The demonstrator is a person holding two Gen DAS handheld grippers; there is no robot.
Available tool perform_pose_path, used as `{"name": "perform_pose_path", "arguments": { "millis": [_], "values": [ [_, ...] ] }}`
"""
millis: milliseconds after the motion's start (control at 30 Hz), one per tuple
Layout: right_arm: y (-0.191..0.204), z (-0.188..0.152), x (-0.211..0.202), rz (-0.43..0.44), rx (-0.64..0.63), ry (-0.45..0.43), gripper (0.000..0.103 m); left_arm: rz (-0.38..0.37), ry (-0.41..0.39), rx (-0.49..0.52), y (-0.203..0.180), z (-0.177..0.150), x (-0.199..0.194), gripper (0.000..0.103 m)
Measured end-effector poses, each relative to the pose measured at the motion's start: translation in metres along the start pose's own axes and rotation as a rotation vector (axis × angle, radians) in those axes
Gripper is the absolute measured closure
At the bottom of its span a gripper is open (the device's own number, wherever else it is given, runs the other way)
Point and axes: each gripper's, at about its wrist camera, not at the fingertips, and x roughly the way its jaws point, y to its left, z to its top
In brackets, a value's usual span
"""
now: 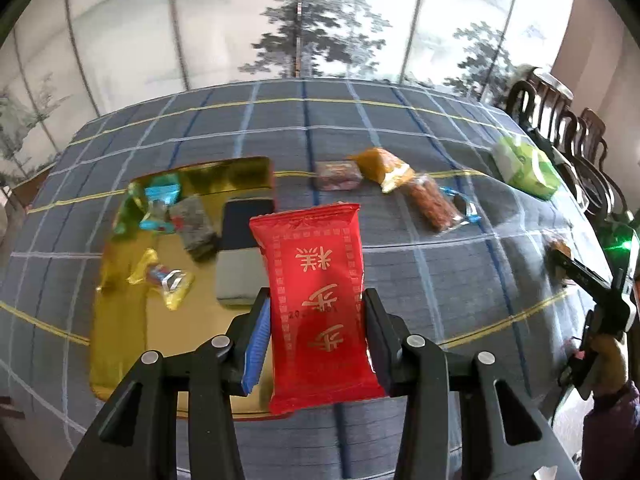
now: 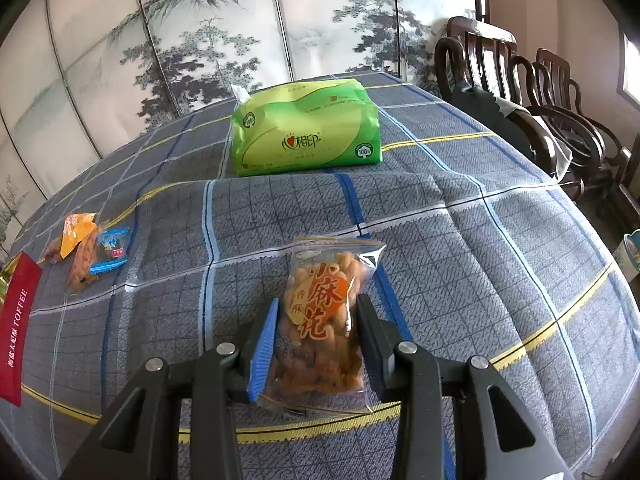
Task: Organize snacks
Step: 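Carry the red packet into the gold tray with the left gripper and release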
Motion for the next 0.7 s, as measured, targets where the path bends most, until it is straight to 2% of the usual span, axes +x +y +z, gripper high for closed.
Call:
{"name": "perform_pose_path", "arguments": {
  "millis": [333, 700],
  "values": [
    [0.003, 0.0, 0.0, -0.02, -0.015, 0.002, 0.064, 0.057, 0.005, -0.066, 0.044, -0.007, 0.006, 0.063],
    [0.006, 0.0, 0.002, -0.036, -0.026, 0.005, 0.064, 0.124, 0.025, -0.08, 0.072, -0.018, 0.022, 0.063]
  ]
}}
